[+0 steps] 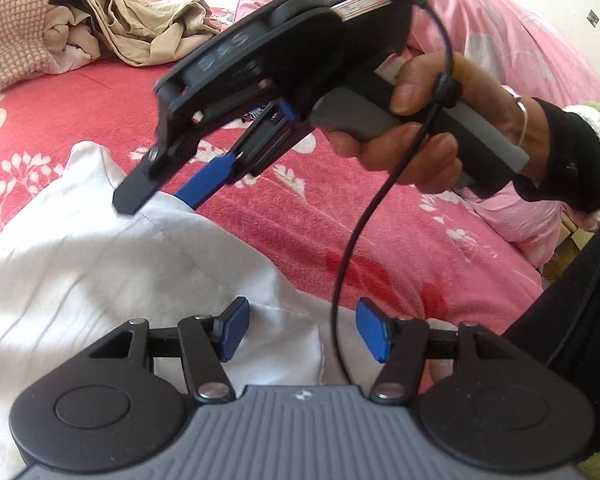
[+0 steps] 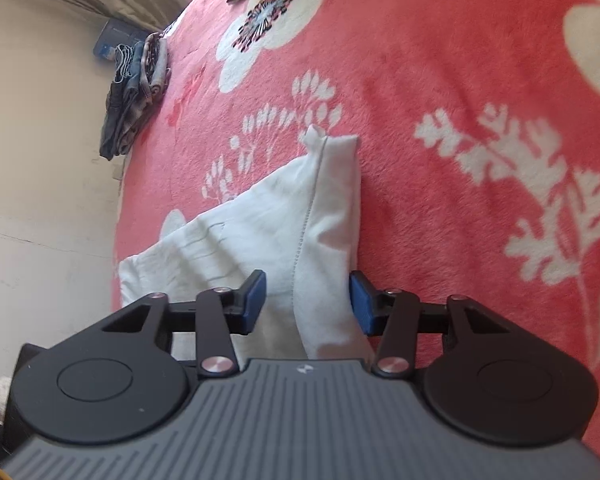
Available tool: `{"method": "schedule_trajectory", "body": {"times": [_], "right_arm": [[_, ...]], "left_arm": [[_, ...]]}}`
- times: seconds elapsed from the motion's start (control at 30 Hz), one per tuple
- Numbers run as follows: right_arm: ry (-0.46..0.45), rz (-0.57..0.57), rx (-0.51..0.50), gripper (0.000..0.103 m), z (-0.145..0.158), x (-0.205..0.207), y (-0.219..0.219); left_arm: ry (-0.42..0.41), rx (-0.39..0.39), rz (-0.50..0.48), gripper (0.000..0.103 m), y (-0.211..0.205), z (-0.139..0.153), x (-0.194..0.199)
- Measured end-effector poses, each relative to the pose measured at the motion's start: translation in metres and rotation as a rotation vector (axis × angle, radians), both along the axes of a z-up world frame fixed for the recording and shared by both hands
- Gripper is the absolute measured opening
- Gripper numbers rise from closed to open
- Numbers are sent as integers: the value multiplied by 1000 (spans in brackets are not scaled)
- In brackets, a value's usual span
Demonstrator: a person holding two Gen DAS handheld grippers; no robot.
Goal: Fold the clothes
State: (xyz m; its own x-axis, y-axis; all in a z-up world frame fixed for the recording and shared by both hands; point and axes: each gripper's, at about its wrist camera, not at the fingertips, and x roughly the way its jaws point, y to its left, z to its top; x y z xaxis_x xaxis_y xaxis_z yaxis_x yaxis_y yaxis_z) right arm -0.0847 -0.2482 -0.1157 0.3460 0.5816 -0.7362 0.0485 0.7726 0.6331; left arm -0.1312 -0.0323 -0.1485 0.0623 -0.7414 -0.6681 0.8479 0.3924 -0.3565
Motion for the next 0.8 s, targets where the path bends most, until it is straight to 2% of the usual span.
{"method": "schedule_trajectory", "body": {"times": [0.07, 0.2, 0.33, 0.4, 0.47, 0.5, 0.57, 0.63, 0.73, 0.8], "right_arm": [[-31, -8, -44, 62, 10, -5, -1], [-48, 23, -103, 63, 24, -12, 6], [-44, 73, -123, 63, 22, -11, 19], [-39, 89, -126, 60, 15, -7, 26], [-17, 91, -90, 44, 6, -2, 27], [-2, 80, -45, 41, 3, -2, 24], [28, 57, 46, 28, -4, -1, 18], [53, 16, 236, 22, -12, -3, 6], [114, -58, 438, 22, -39, -5, -12], [178, -124, 541, 22, -66, -7, -26]], "left_arm": [[1, -2, 0, 60, 0, 0, 0], [2, -4, -4, 60, -1, -1, 0], [2, 0, -10, 60, -3, -1, 1], [-1, 4, -12, 60, -4, -1, -1], [-3, 7, -12, 60, -4, -1, -2], [-3, 8, -10, 60, -4, -1, -2], [0, 3, -7, 60, -3, 0, -2], [4, -1, -8, 60, -3, 0, -2], [14, 1, -18, 60, -5, -2, -1], [33, 9, -25, 61, -7, -7, 1]]}}
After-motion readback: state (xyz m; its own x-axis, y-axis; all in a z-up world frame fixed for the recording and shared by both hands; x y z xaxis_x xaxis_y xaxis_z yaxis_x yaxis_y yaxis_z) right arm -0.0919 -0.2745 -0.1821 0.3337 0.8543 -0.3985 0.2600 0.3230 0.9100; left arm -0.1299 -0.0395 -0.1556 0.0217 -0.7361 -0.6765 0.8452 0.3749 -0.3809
